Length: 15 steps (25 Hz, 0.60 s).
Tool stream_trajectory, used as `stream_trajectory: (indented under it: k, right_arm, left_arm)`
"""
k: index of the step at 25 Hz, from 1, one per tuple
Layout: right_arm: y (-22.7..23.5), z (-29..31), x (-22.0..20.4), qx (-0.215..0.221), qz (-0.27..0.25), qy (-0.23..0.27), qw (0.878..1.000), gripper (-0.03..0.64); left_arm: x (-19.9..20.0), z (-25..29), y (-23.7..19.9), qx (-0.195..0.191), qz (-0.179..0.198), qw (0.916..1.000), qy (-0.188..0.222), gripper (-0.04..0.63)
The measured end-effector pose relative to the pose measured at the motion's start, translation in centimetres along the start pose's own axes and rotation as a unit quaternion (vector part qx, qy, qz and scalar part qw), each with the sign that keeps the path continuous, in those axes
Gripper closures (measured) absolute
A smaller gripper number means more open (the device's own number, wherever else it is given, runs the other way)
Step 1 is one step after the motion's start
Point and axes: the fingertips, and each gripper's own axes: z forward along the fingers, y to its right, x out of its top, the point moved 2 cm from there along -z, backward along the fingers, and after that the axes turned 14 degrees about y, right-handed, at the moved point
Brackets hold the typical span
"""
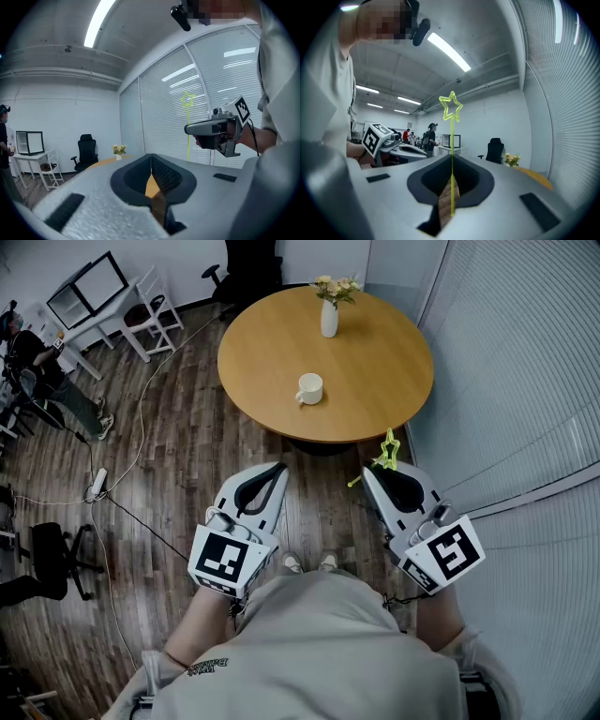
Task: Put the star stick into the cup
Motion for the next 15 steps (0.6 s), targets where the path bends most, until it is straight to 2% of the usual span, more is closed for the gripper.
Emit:
stream_trajectory:
  k: [6,15]
  right_arm:
    - [0.7,-0.5,0.6,-0.014,0.005,0.007,1.0,0.586]
    - [0.8,-0.8,0.3,-0.004,0.003,0.002,1.0,0.586]
  left_arm:
    - [0.1,0.2,0.5,0.003,-0.006,1.0,-0.005,0.572]
    - [0.2,0.6,1.7,-0.013,-0.001,0.9999,-0.002,0.572]
